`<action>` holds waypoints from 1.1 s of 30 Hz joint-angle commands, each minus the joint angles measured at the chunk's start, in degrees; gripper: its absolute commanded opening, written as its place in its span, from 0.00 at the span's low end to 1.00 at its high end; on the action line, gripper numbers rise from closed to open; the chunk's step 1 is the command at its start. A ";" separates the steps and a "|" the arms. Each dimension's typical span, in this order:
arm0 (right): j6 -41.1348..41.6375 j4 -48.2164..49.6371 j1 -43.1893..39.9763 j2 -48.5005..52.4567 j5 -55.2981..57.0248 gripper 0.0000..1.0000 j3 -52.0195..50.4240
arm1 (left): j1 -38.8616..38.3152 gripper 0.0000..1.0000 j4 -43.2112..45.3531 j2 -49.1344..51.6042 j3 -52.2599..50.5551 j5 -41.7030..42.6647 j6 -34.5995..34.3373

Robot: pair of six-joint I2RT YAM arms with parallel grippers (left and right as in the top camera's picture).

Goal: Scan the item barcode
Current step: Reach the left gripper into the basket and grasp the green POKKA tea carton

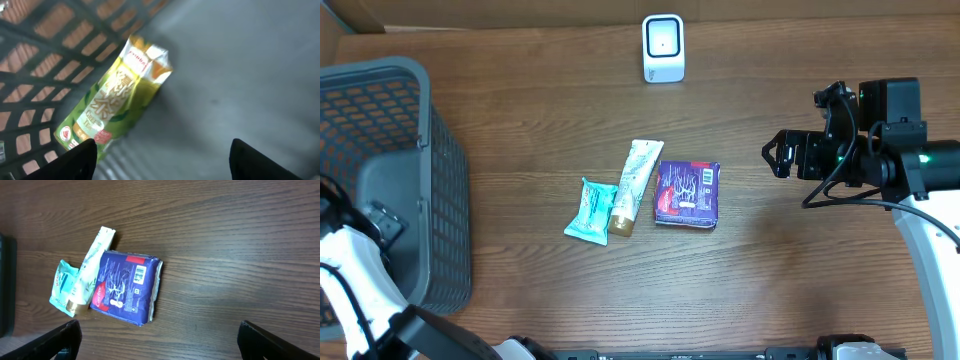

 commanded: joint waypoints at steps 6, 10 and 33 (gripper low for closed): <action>-0.04 -0.24 0.37 0.13 -0.28 1.00 1.16 | 0.44 0.83 7.26 6.34 -2.64 -5.38 7.34; -0.04 -0.70 0.37 0.13 -0.28 1.00 1.16 | 0.66 0.85 8.94 9.86 -2.64 -6.88 11.74; -0.02 -0.66 0.37 0.13 -0.33 1.00 1.16 | -0.15 0.63 8.83 14.40 -2.67 10.54 11.98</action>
